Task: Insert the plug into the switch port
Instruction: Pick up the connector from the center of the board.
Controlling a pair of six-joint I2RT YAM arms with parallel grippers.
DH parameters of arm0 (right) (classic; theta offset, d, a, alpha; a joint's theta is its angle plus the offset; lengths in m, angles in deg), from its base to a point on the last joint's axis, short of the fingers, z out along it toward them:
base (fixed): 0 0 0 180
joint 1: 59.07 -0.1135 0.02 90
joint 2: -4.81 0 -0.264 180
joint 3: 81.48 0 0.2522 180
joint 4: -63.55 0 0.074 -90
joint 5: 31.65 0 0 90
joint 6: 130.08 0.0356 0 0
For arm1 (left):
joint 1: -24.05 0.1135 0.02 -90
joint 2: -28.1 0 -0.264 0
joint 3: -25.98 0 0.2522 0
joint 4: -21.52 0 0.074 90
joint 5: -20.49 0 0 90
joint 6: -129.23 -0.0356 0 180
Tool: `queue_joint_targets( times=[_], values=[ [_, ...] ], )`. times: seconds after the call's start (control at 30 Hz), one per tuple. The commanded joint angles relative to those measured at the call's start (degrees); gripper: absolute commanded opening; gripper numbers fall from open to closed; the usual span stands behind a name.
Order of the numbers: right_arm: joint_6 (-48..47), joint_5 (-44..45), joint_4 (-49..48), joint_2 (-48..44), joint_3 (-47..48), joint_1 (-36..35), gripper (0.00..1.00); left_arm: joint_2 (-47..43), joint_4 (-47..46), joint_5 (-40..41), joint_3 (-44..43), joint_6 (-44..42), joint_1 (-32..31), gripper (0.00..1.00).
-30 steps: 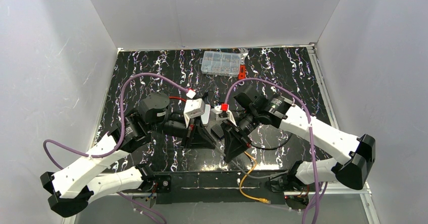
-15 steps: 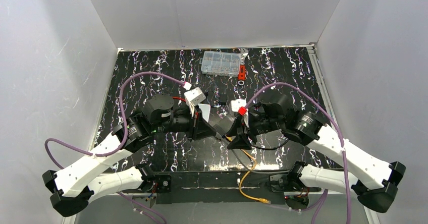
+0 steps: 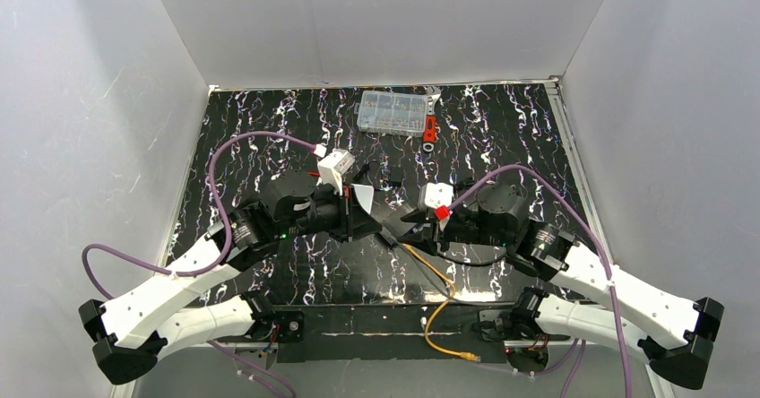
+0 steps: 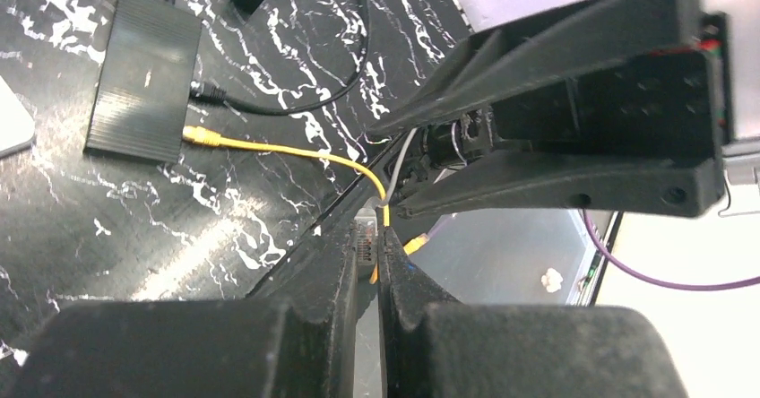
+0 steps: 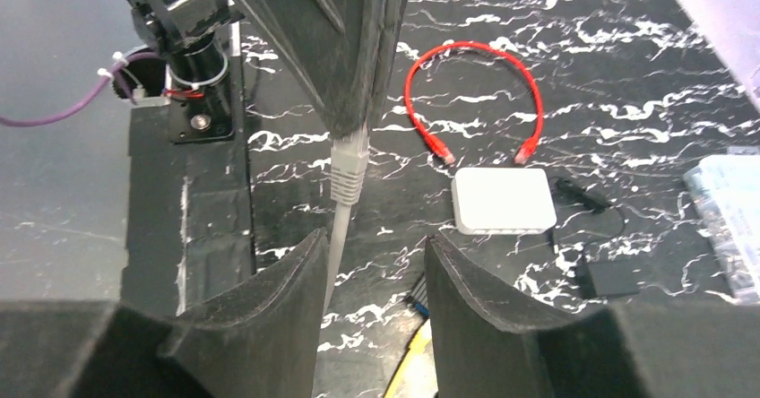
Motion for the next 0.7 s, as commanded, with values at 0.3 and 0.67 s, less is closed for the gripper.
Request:
queue_joint_targets(
  times=[0.3, 0.67],
  values=[
    [-4.3, 5.8, -12.0, 3.4, 0.6, -5.9, 0.47, -2.2, -0.9, 7.0, 4.5, 12.2, 1.6, 0.0],
    [-4.5, 10.1, -14.2, 5.5, -1.3, -8.2, 0.45, -4.8, -1.2, 8.4, 6.5, 14.8, 2.4, 0.0]
  ],
)
